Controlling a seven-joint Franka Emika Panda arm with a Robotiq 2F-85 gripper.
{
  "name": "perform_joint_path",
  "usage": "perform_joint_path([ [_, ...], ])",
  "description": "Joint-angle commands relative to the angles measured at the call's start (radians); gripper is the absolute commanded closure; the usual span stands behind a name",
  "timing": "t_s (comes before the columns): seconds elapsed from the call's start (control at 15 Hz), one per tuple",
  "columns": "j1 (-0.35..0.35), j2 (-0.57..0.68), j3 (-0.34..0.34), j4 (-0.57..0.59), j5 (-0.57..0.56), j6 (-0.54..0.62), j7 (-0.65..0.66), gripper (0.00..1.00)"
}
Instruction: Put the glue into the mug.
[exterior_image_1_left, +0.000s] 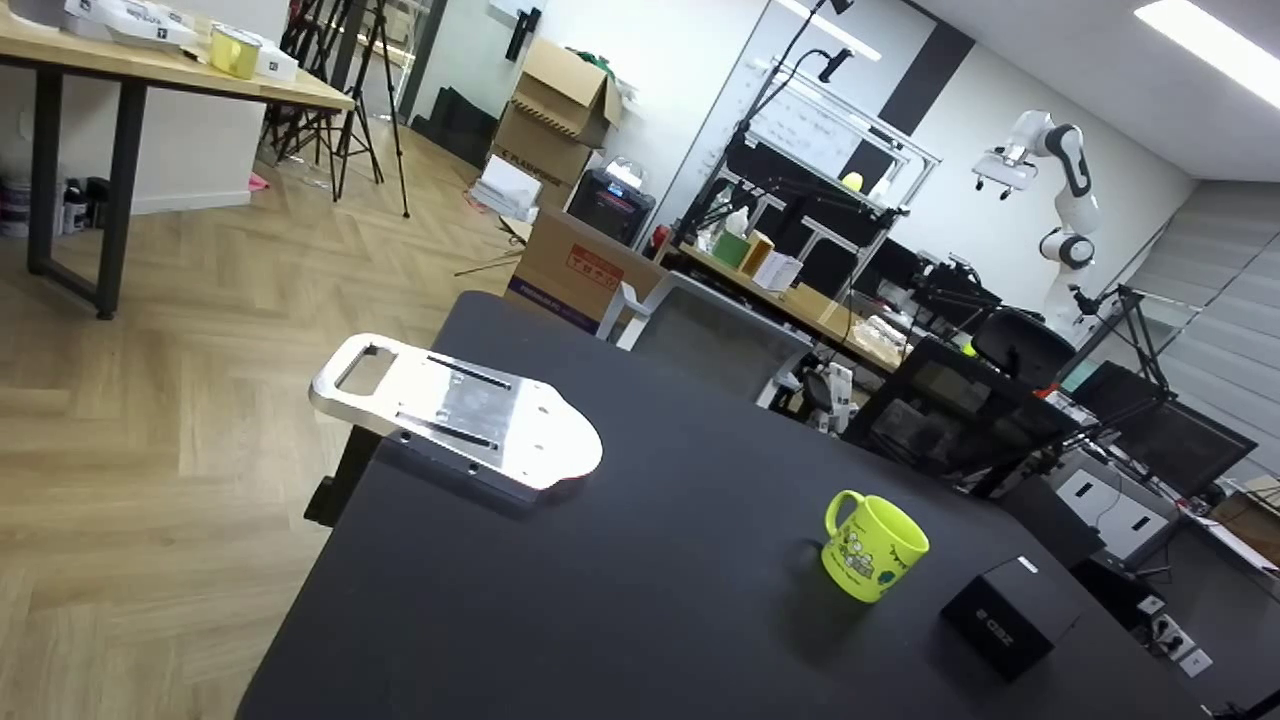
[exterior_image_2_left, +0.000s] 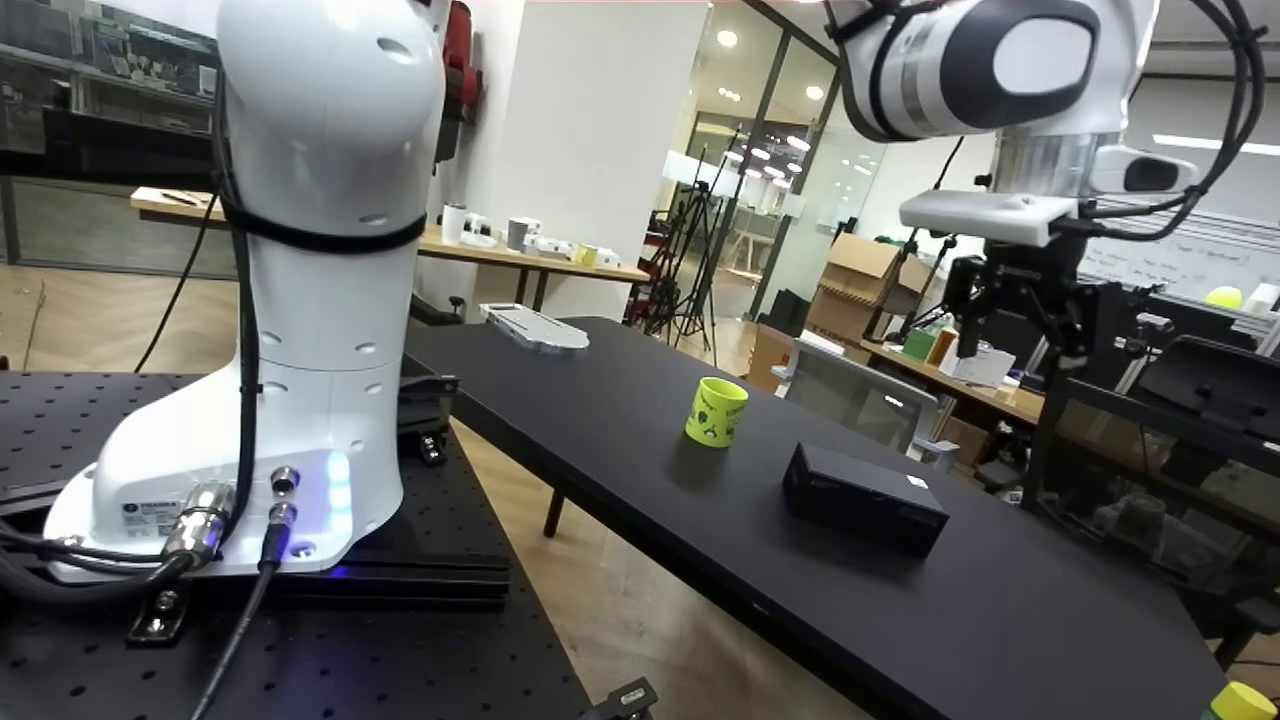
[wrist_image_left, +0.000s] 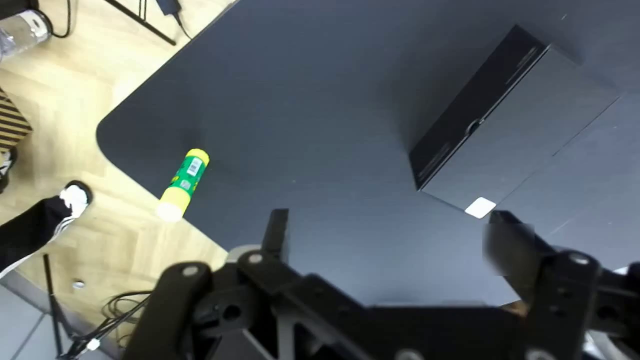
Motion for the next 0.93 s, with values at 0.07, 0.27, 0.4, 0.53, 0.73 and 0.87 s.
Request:
perform_joint_path([
  [0.07,-0.066,0.286,-0.025,0.301,0.012,0.056,0.148,0.00],
  [0.27,-0.111,0.414,-0.060,0.475,0.021,0.036,0.228,0.00],
  [0.4,-0.136,0.507,-0.090,0.588,0.015,0.031,0.294,0.00],
  [0.53,-0.152,0.609,-0.126,0.693,0.008,0.033,0.374,0.00],
  [0.73,-0.163,0.746,-0.162,0.827,0.023,0.046,0.504,0.00],
  [0.87,-0.171,0.814,-0.164,0.901,0.036,0.031,0.557,0.00],
])
